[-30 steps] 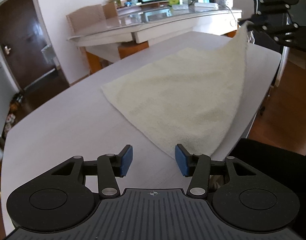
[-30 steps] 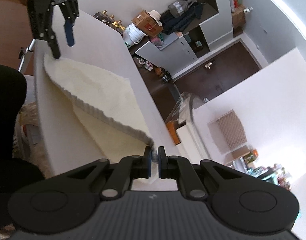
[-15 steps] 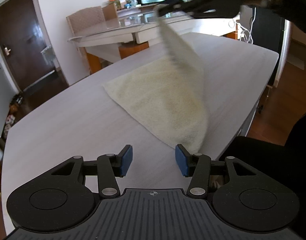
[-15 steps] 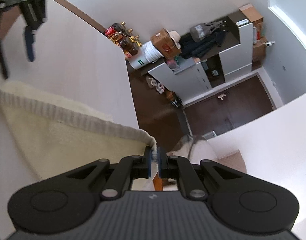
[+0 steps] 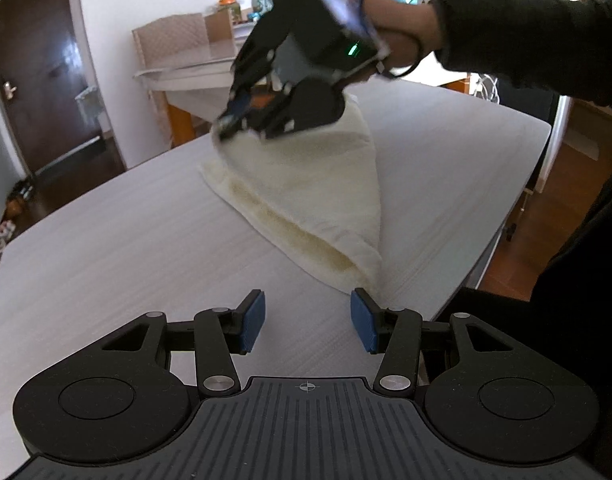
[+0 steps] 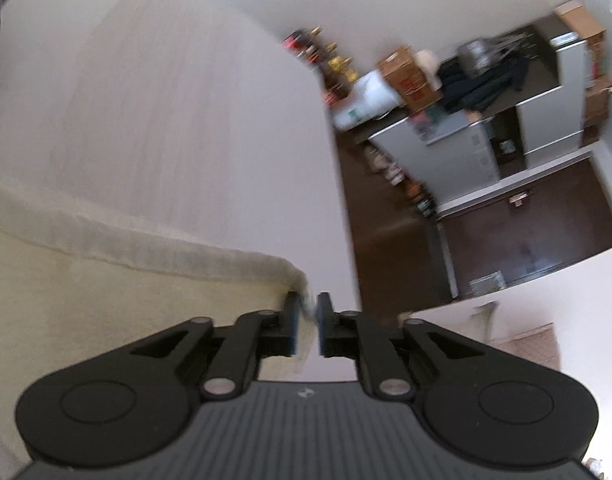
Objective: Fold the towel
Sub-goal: 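Carry the lifted corner diagonally across the towel with the right gripper, then lay the corner down on the opposite corner and open the right gripper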
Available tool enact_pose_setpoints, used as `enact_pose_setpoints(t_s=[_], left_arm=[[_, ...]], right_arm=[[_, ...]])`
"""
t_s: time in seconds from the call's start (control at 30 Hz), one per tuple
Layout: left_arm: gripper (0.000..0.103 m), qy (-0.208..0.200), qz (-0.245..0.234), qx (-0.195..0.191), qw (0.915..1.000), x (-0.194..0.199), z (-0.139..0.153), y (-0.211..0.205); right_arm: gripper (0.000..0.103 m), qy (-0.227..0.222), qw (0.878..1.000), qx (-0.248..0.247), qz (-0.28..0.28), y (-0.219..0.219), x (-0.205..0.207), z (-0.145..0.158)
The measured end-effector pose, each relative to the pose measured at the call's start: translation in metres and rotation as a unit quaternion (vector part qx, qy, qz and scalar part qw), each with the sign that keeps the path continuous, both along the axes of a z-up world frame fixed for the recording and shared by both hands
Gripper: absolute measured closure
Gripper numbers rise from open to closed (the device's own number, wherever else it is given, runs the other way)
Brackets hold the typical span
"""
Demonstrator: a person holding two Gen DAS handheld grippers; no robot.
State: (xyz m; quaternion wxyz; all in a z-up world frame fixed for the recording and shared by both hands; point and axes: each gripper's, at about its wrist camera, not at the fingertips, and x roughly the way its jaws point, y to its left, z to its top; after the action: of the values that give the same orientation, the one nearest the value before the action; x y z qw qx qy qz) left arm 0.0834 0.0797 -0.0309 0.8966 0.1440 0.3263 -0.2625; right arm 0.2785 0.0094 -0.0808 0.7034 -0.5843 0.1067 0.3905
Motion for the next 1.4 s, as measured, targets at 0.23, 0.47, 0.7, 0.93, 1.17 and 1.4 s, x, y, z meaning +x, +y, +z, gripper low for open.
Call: enact_pose_setpoints(t_s=[0.23,0.47,0.7,0.93,1.17,1.4], left_arm=[[0.051,-0.014,0.024,-0.012,0.9996,0.001,0.009,0.013],[0.047,-0.042,0.044,-0.009,0.9981,0.017,0.019,0.009],[0.047,-0.035,0.036,0.007,0.9987,0.042,0.008,-0.016],[0.047,-0.013,0.019,0.009,0.9997,0.039,0.003,-0.028],[0.047,0.000,-0.015,-0.001,0.9999,0.012,0.001,-0.053],[0.046,-0.014,-0.006,-0.021,0.9997,0.010,0.010,-0.050]], right_arm=[[0.067,0.035,0.994,0.090,-0.056,-0.025,0.006,0.024],[0.072,0.134,0.945,0.208,-0.213,-0.104,0.016,0.043],[0.082,0.191,0.889,0.275,-0.312,-0.169,0.025,0.037],[0.083,0.207,0.873,0.294,-0.329,-0.189,0.037,0.037],[0.082,0.179,0.881,0.283,-0.333,-0.213,0.017,0.032],[0.078,0.192,0.891,0.317,-0.262,-0.212,-0.068,0.059]])
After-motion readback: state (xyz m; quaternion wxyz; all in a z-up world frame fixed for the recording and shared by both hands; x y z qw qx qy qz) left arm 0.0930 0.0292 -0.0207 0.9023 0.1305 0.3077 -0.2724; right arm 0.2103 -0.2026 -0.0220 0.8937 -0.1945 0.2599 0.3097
